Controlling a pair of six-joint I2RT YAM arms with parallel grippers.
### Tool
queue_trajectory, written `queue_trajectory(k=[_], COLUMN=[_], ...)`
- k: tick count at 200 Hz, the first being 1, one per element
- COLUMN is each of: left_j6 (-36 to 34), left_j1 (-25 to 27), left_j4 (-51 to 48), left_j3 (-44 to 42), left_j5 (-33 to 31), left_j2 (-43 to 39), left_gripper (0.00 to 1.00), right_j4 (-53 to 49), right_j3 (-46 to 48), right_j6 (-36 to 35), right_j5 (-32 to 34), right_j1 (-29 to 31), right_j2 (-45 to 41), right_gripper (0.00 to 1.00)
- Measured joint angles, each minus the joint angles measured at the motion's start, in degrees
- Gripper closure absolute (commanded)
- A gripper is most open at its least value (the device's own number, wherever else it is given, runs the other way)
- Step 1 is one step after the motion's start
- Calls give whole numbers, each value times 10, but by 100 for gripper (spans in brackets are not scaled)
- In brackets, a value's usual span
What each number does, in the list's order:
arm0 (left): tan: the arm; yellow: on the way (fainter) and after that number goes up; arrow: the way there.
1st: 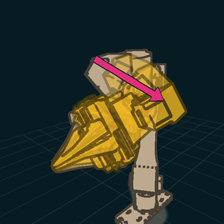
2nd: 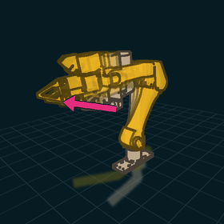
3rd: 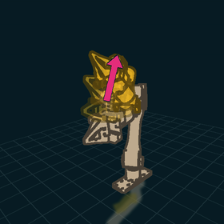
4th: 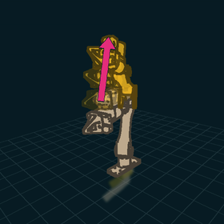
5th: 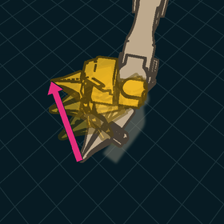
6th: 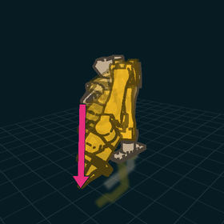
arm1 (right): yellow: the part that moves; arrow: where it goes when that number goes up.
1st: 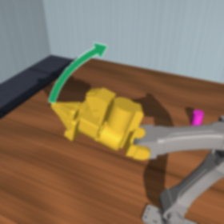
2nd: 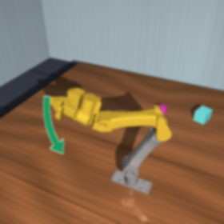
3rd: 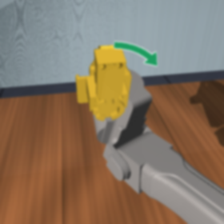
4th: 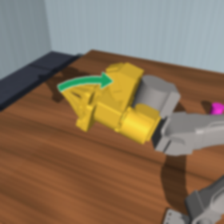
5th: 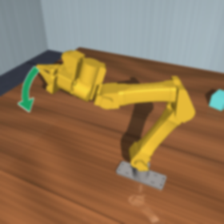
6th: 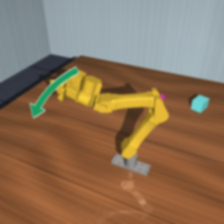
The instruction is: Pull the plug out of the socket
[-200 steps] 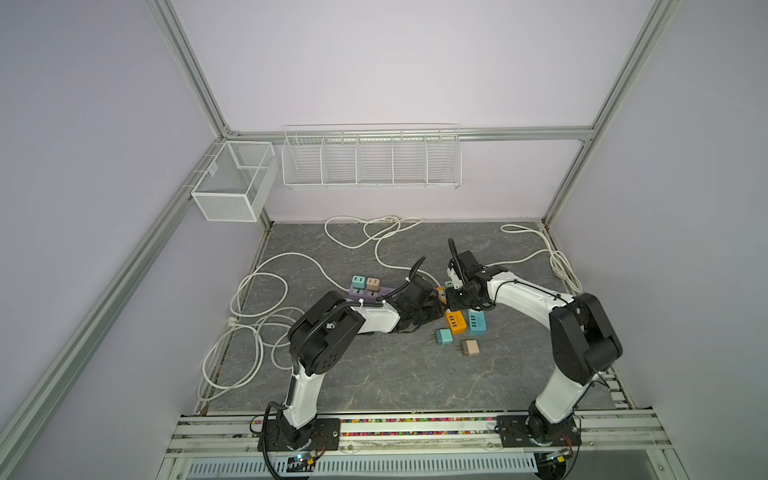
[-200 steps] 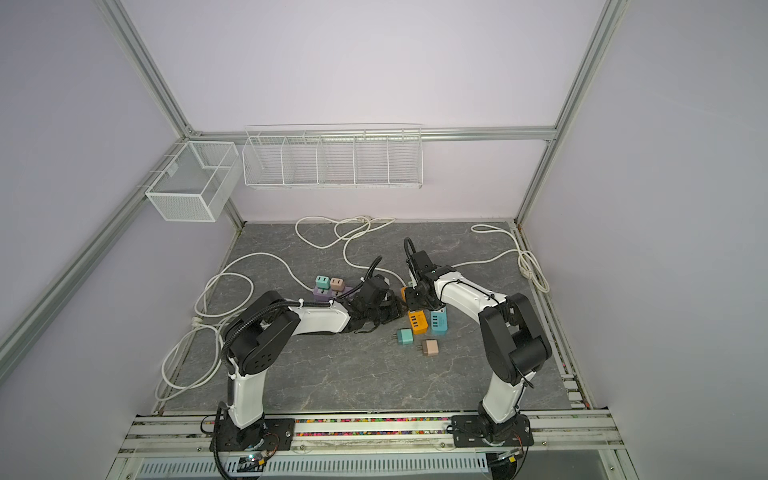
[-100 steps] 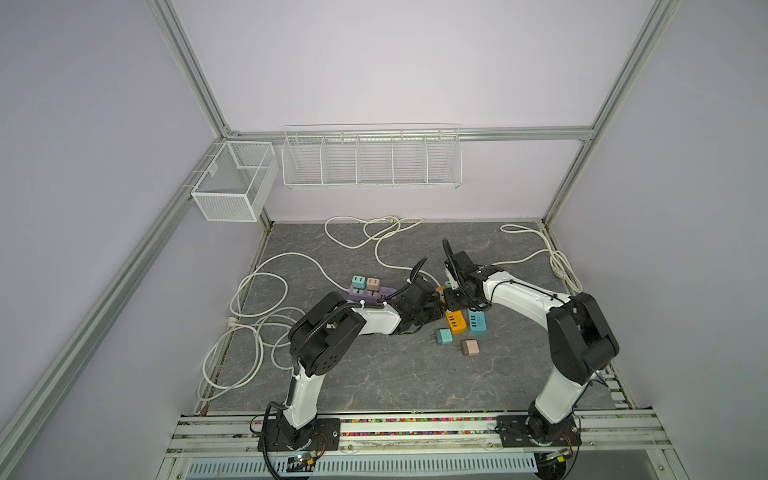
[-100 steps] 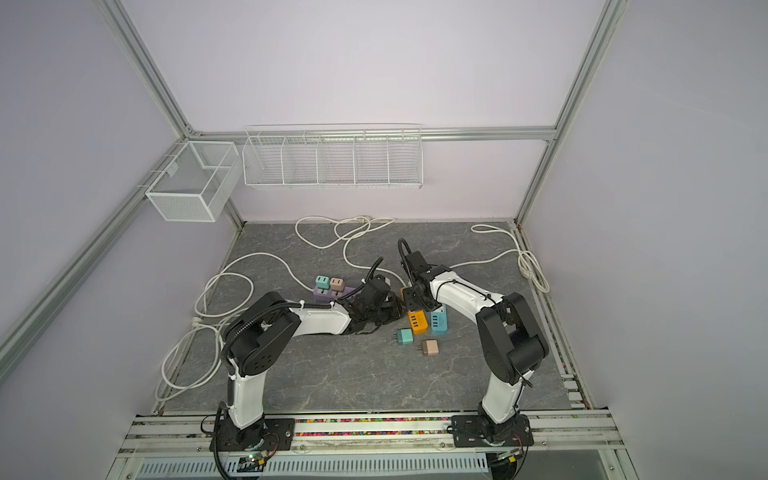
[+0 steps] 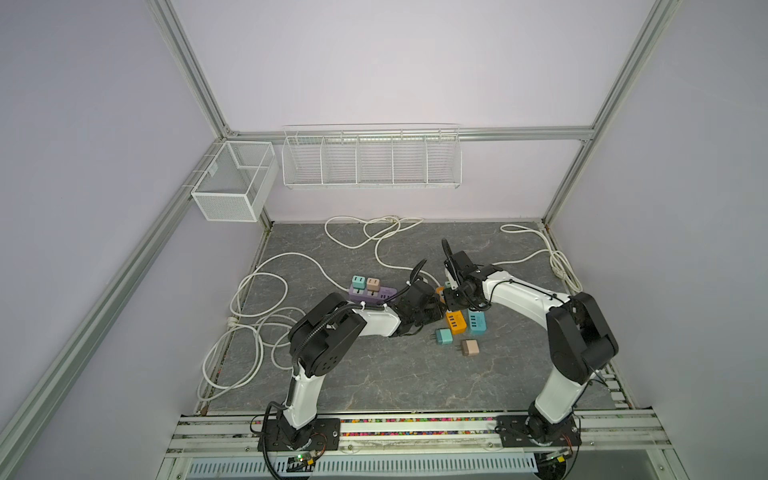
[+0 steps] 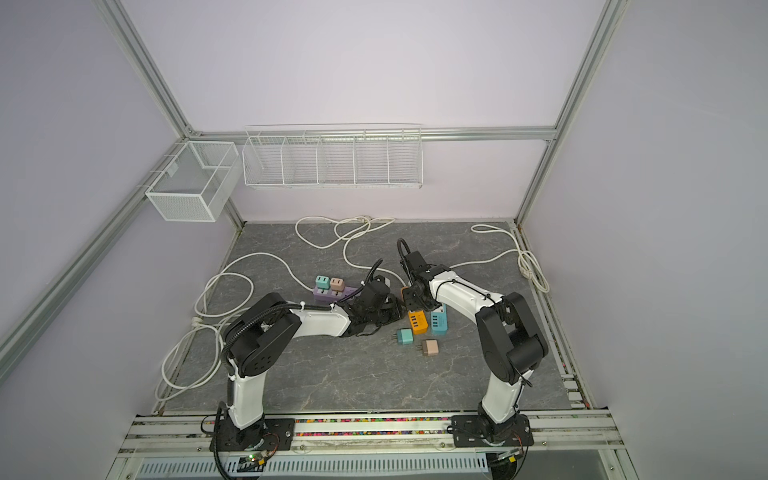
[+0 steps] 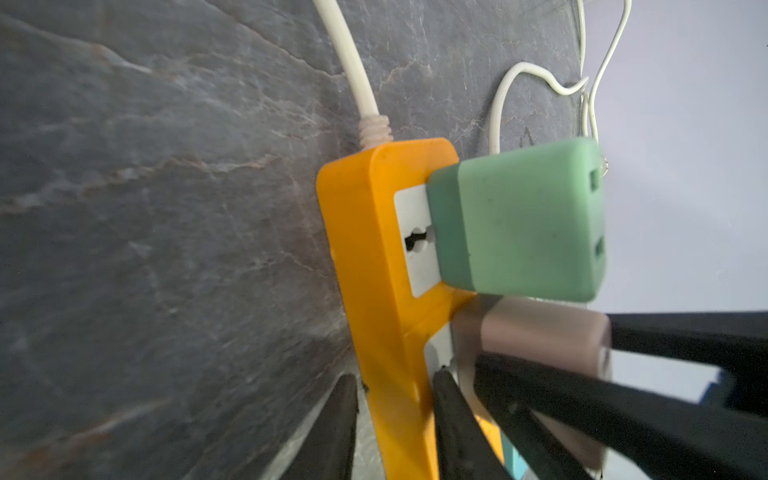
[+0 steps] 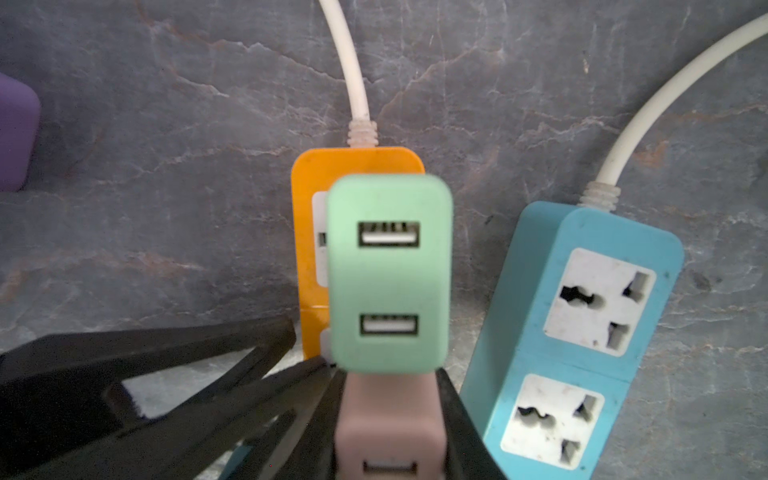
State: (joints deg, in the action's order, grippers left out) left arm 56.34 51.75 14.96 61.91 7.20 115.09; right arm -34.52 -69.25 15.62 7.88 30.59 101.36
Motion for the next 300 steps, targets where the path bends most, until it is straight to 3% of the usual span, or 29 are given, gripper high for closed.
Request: queue_trajectory(k=[253, 300], left_j6=[-5, -9], left_j1=[12, 12], left_j4=[-30, -38], left_j3=[13, 19], left_j5=[-16, -16], left_j2=[-3, -3], left_gripper=[75, 75], right_j4=[-9, -17], right_j3=[-1, 7], right_j6=[-11, -11], right_j5=[11, -2], right_j1=[2, -20], right_j2=[-8, -69], right_gripper=[77, 77])
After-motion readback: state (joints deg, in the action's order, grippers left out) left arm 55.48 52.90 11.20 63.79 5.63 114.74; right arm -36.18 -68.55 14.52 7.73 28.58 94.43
